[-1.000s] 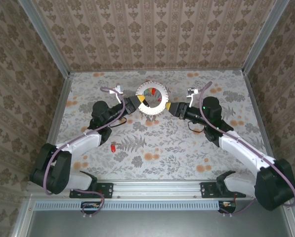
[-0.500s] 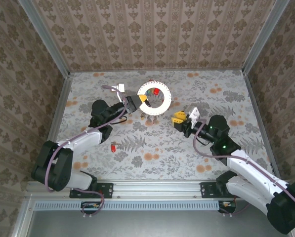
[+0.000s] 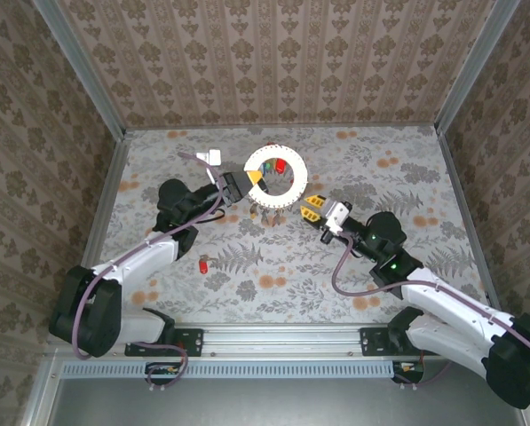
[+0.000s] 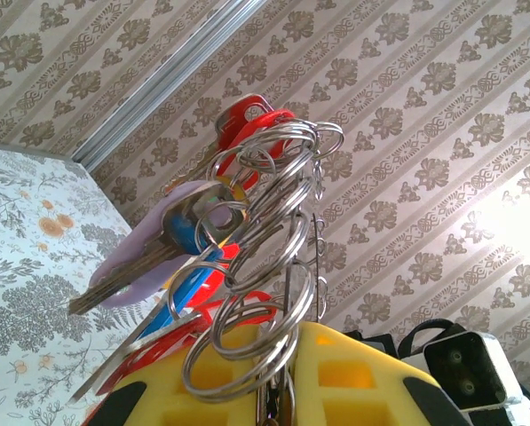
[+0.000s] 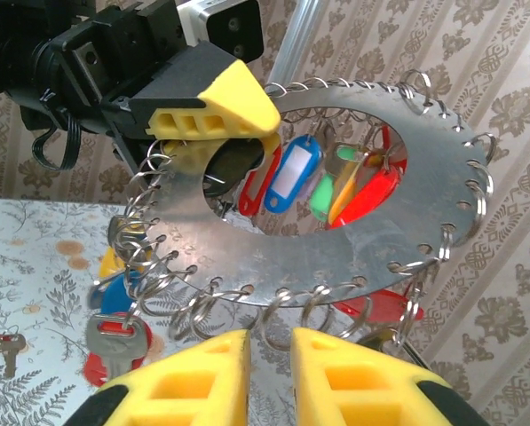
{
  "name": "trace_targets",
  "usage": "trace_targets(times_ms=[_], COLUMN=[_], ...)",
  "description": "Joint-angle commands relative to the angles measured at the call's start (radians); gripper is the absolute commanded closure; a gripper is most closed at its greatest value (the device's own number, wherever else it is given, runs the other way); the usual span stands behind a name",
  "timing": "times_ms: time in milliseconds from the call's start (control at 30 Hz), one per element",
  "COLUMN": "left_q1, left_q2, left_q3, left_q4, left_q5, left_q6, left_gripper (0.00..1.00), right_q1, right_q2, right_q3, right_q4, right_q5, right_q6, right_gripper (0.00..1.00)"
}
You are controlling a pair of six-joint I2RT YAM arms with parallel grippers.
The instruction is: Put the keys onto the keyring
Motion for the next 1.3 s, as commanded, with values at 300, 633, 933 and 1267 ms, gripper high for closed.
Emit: trace_targets(times_ms=[300,633,933,1267], left_q1=[0.005,0.001,-0.003,-0.004], left_q2=[-0.049,-0.052,-0.062,-0.075], left_q3=[0.038,0.04,0.039,0.039], left_q4=[0.028,0.018,0.011,-0.005], left_q5=[-0.003,-0.004,-0.01,-0.021], left_q6=[0.03,0.032,0.035,0.039], left_gripper=[1.0,1.0,1.0,1.0], right_q1=[0.028,0.043,0.07,0.082], right_q2=[0.002,0.05,0.073,0.11], right_q3=[0.004,0.019,0.013,0.005], right_q4=[0.033,0.092,0.109,0.154], right_q5=[0.043,0.116,0.188,0.226], right_q6=[-0.018,-0.023,-0.038,-0.045], right_gripper=[0.83,0.79,0.82,0.87])
